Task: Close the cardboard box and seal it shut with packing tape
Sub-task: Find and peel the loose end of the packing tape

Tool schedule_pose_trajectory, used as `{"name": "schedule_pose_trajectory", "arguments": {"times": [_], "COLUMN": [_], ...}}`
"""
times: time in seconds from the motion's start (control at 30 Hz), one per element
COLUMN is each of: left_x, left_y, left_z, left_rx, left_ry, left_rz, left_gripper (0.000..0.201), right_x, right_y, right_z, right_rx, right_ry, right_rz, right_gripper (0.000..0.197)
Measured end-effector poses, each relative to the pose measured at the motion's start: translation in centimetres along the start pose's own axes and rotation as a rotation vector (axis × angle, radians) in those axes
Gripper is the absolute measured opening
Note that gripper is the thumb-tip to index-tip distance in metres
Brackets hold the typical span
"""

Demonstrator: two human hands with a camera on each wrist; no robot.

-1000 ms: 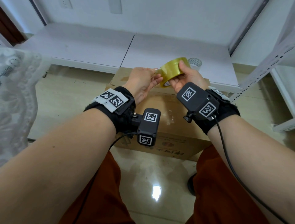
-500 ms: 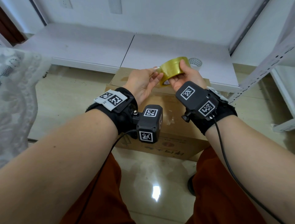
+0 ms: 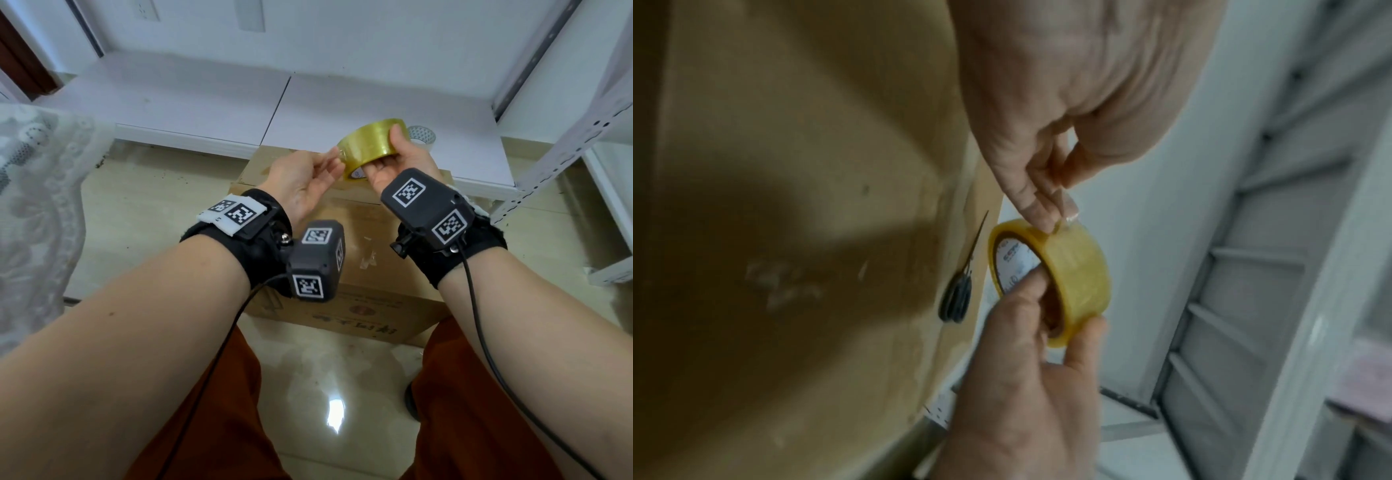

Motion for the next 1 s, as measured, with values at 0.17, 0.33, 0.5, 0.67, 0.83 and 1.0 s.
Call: {"name": "schedule_pose_trajectory", "arguments": {"times": [0.17,0.33,0.5,0.67,0.83,1.0], "left_x": [0.0,0.1,-0.5,-1.4,-1.8,-1.6], "left_y": [0.2,0.8,1.0,0.9,1.3,1.3], "left_z": [0.2,0.5,1.4,1.5,1.2,1.3], "left_rx": [-0.35,-0.769,-1.466,-1.633,-1.53,-1.512], "left_ry": [-0.12,-0.17,-0.217,-0.395,-0.512,-0.593], "left_rz": [-0.24,-0.438,-0.935,-1.074,-1.14,-1.146], "left_gripper": [0.023,0.031,0.056,0.054,0.033,0.027], "right_x": [0.2,0.1,0.7,1.6,1.3,0.8], "right_y": [-0.4,-0.9,-0.8,-0.4,0.0,-0.1], "right_z": [0.3,1.0,1.0,0.4,0.4,-0.1], "right_rx": [-0.015,-0.001,0.036,0.014,0.008,0.031], "right_ry": [0.044,0.086,0.056,0.048,0.101,0.071], "right_rz": [-0.034,-0.024,-0.04,-0.039,-0.036,-0.056], "right_gripper": [0.027,0.029,0.031,0.031,0.027,0.033]}}
Point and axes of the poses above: each hand's wrist, its own x-axis away from the middle knuckle, its own z-axis out of the back of the hand, y = z × x, the point moved 1 cm from there along -x, towards the middle knuckle, and after that the axes turned 8 degrees about x, right-handed, at the moved point
